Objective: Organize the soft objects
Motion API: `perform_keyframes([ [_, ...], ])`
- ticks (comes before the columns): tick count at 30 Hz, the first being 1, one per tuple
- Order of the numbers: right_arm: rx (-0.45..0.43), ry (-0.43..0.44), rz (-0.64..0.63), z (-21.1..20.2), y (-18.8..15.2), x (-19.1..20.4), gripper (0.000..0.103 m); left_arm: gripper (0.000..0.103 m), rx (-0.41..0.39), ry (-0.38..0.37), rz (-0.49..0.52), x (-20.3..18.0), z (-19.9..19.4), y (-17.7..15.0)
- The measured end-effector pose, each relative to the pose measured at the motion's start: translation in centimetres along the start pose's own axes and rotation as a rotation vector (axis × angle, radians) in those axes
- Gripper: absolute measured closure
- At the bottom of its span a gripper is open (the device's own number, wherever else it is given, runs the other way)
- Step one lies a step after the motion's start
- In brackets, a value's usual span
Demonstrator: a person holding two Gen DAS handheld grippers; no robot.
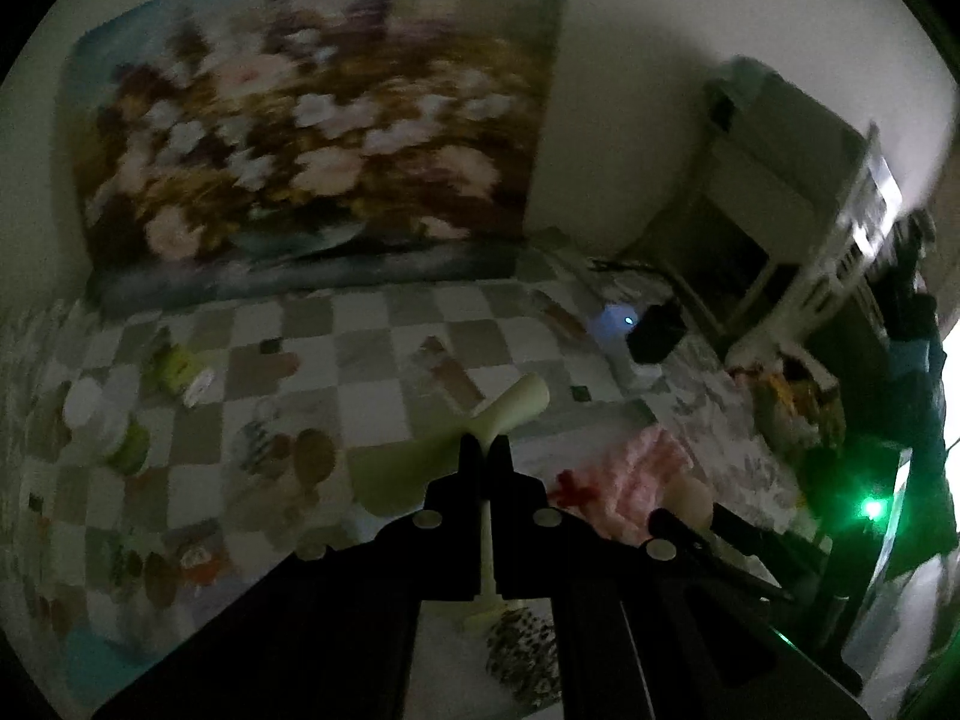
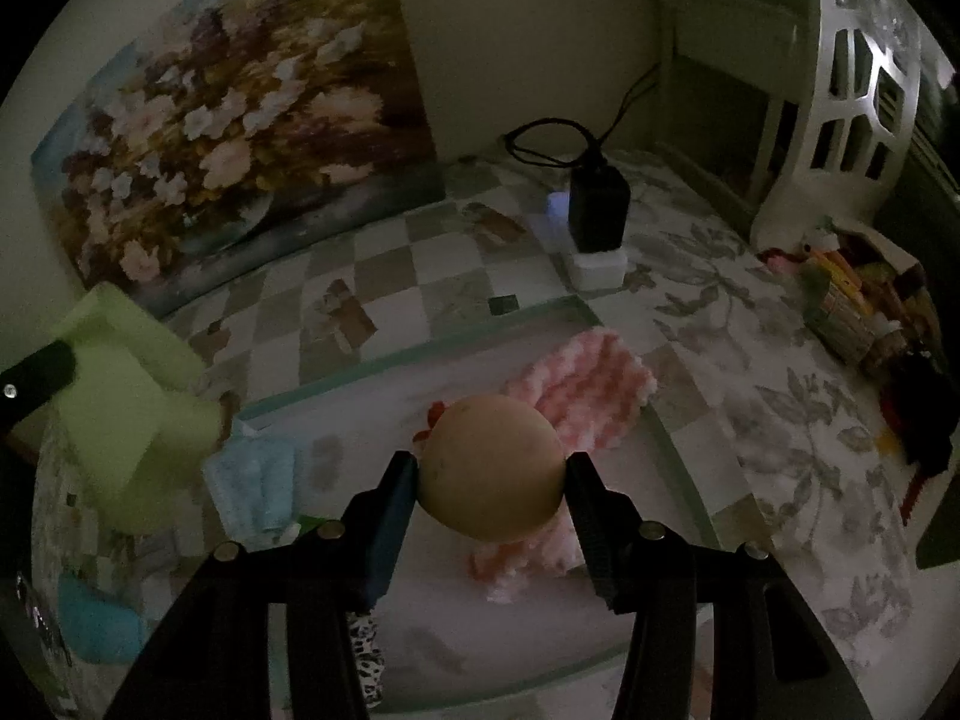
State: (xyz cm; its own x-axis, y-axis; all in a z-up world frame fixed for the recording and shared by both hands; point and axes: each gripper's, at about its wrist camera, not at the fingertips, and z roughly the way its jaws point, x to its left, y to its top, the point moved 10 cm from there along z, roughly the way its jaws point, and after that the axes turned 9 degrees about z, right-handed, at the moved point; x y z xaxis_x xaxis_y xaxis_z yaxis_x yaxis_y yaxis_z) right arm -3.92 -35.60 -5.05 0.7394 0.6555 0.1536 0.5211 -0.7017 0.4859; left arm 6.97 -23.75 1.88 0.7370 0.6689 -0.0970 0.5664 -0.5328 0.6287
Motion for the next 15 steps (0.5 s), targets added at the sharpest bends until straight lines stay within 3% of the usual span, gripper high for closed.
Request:
perform_keyframes([
  [10, 0.076, 0.024, -0.001, 3.3, -1.3, 0.2, 0.049, 0.101, 0.044, -0.006, 0.069, -2.2, 3.9, -1.5],
  [15, 0.126, 0.049, -0.015, 5.1, -2.6, 0.9, 0.049, 0.101, 0.112, 0.009, 0.076, -2.3, 6.5, -3.3],
])
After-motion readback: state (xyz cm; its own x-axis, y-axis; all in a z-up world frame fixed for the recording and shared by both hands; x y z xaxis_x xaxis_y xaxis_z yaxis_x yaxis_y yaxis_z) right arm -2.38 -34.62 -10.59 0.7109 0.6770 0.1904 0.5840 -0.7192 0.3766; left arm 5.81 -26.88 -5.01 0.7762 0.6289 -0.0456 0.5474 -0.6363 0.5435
